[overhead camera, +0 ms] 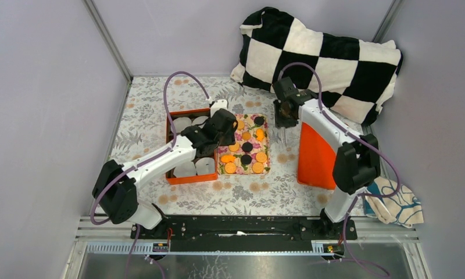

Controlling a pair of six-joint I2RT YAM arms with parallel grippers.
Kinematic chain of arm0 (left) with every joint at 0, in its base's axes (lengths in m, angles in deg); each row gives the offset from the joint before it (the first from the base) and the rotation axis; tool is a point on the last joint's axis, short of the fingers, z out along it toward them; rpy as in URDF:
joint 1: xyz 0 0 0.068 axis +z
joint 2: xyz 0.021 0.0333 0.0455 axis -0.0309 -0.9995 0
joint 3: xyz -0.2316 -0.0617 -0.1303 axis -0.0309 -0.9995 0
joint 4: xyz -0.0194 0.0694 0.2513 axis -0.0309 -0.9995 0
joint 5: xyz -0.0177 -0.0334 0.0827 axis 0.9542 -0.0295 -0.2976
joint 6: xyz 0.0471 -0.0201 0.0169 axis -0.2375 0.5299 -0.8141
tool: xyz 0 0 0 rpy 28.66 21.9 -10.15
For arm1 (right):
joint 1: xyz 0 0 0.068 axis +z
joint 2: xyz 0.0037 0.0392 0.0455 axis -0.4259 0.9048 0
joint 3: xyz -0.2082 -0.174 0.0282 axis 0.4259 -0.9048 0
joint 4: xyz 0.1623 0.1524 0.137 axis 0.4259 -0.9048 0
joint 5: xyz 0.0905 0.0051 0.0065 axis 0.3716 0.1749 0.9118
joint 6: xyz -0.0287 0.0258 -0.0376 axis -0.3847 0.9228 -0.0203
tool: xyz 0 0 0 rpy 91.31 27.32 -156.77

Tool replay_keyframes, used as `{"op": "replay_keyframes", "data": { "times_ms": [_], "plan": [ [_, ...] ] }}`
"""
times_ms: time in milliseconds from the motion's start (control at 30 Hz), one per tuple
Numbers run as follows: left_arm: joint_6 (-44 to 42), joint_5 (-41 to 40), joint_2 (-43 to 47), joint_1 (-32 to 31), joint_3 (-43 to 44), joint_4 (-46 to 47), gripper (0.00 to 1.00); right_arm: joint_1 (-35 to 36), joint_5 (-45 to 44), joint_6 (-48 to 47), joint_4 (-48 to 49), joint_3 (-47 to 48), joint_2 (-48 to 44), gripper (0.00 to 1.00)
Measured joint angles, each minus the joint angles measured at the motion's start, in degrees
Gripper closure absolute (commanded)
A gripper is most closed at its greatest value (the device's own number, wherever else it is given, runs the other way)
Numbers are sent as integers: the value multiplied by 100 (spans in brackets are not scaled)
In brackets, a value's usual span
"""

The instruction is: Pack the cookies

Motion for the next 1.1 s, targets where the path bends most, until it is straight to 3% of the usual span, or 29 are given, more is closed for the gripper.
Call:
{"op": "replay_keyframes", "data": {
  "times_ms": [167,333,600,833,900,967,1000,1100],
  "plan": [
    [-184,63,-37,2,575,-28,52,369,-66,-109,-435,876,-299,59],
    [-302,111,-116,7,1134,-15,52,404,-116,-210,-890,1121,-323,58],
    [-302,160,28,9,645,31,52,422,-149,-304,-1158,1067,-330,62],
    [-297,-20,238,42,374,22,50,643,-142,-361,-938,916,-514,60],
    [-297,-107,306,74,358,26,48,774,-116,-378,-874,883,-603,59],
    [-295,-155,326,125,354,24,30,953,-61,-391,-767,772,-732,56],
    [-293,-155,326,170,348,24,26,1040,-37,-393,-715,699,-791,55],
    [-249,-85,326,435,275,28,24,1294,168,-404,-573,452,-942,54]
  ]
}}
